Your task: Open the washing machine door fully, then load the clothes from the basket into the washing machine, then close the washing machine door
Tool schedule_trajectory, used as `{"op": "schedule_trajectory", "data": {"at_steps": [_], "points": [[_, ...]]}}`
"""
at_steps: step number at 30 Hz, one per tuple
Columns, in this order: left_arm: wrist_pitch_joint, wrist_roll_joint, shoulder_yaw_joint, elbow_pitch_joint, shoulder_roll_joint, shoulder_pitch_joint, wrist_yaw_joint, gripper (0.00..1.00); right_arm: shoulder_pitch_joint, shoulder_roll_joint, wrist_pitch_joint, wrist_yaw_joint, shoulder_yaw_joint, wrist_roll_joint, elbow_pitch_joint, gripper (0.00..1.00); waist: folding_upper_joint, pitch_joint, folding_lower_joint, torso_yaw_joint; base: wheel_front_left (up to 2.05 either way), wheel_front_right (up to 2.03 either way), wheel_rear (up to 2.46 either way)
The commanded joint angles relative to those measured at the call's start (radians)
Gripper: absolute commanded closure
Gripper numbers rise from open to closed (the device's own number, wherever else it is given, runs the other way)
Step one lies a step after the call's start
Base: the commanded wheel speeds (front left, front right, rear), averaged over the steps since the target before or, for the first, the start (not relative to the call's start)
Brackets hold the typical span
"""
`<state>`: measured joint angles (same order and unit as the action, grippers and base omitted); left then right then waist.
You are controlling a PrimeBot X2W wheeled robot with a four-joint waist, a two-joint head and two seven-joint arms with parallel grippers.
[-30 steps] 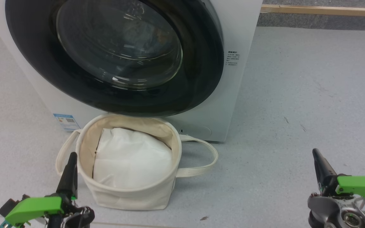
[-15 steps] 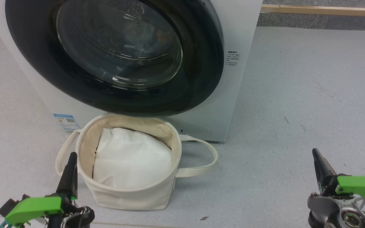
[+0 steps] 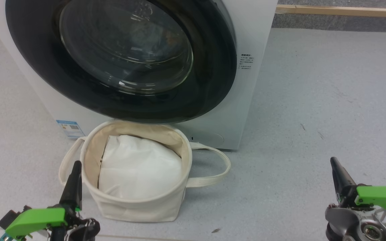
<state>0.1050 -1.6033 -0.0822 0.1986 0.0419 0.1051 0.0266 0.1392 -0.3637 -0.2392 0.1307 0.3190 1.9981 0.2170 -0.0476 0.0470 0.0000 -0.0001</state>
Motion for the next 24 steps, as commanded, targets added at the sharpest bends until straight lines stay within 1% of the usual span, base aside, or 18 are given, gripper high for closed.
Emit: {"op": "schedule_trajectory", "data": {"at_steps": [1, 24], "points": [[0.007, -0.002, -0.036, -0.039, 0.008, 0.024, -0.001, 1.0, 0.033, -0.033, -0.007, 0.0, 0.015, 0.006, -0.035, 1.0, 0.0, 0.0, 0.0, 0.0, 0.0, 0.0, 0.0], [0.007, -0.002, -0.036, -0.04, 0.008, 0.024, -0.002, 1.0, 0.034, -0.038, -0.013, 0.0, 0.022, 0.011, -0.038, 1.0, 0.0, 0.0, 0.0, 0.0, 0.0, 0.0, 0.0]]}}
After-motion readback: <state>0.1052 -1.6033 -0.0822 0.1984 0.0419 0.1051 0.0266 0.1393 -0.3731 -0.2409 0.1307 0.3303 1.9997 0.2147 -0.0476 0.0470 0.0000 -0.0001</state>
